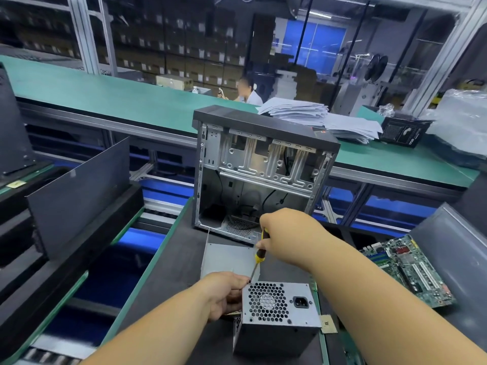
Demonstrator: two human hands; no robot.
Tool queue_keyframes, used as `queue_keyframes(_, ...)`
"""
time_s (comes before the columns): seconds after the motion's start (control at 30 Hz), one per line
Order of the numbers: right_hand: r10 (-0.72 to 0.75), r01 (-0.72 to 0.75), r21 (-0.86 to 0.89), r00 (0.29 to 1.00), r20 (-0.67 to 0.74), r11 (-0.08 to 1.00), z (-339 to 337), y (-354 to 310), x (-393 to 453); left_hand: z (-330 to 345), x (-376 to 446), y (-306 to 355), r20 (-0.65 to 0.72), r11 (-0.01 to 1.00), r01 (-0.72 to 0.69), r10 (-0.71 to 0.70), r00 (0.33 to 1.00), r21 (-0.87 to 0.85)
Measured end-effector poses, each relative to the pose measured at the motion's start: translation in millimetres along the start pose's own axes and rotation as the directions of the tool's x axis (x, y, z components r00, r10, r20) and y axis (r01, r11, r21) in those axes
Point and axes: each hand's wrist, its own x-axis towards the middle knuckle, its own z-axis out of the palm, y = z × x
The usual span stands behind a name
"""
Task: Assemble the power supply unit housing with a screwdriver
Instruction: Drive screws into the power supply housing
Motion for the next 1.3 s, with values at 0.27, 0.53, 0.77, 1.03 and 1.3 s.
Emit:
queue_keyframes(0.27, 0.193, -0.2, -0.148, 0.979, -0.061, 0.969, 10, -6, 8, -4, 5, -3, -0.012, 1.0, -0.003, 0.003, 1.0, -0.021)
queue_keyframes(0.53, -0.125, 0.142, 0.203, 0.987, -0.097, 0.969, 6, -6, -5, -5, 6, -3, -0.007, 1.0, -0.009, 0.009, 1.0, -0.017)
queue_keyframes(0.77, 0.124, -0.146, -0.145, 0.981, -0.15, 0.979, 16, -7, 8, -4, 9, -6, -0.02, 1.0, -0.012, 0.011, 1.0, -0.029)
queue_keyframes(1.03, 0.053, -0.03, 0.197, 0.992, -0.116, 0.98, 17, -7, -8, -6, 11, -6, -0.004, 1.0, -0.012, 0.012, 1.0, -0.028)
queue_keyframes(1.3, -0.019, 0.015, -0.038, 0.992, -0.127, 0.999, 12, -10, -2, -7, 15, -11, 0.01, 0.999, -0.023, 0.023, 1.0, -0.037)
